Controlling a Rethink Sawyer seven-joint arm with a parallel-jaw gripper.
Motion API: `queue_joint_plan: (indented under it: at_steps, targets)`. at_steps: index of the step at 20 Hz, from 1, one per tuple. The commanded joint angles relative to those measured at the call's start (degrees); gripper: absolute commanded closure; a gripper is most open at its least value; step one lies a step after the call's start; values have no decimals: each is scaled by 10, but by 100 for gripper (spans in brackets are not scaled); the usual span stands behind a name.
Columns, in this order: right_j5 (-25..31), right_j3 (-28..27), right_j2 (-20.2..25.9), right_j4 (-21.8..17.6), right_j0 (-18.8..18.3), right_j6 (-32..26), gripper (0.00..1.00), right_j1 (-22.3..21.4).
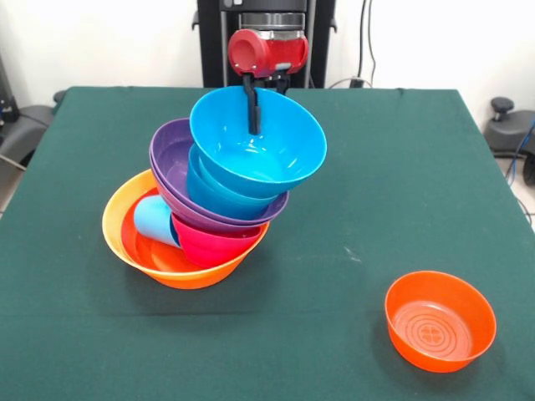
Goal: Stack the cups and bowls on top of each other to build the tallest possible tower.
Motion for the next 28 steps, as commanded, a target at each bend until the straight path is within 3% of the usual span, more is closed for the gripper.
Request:
queue_joint_plan:
  at_steps: [1,14,28]
  targets:
    - [52,-35,20,-51,9,-37,0,19]
    - [98,-10,87,-38,-33,-113,0,3]
    - [156,17,150,-32,-65,-140,0,13]
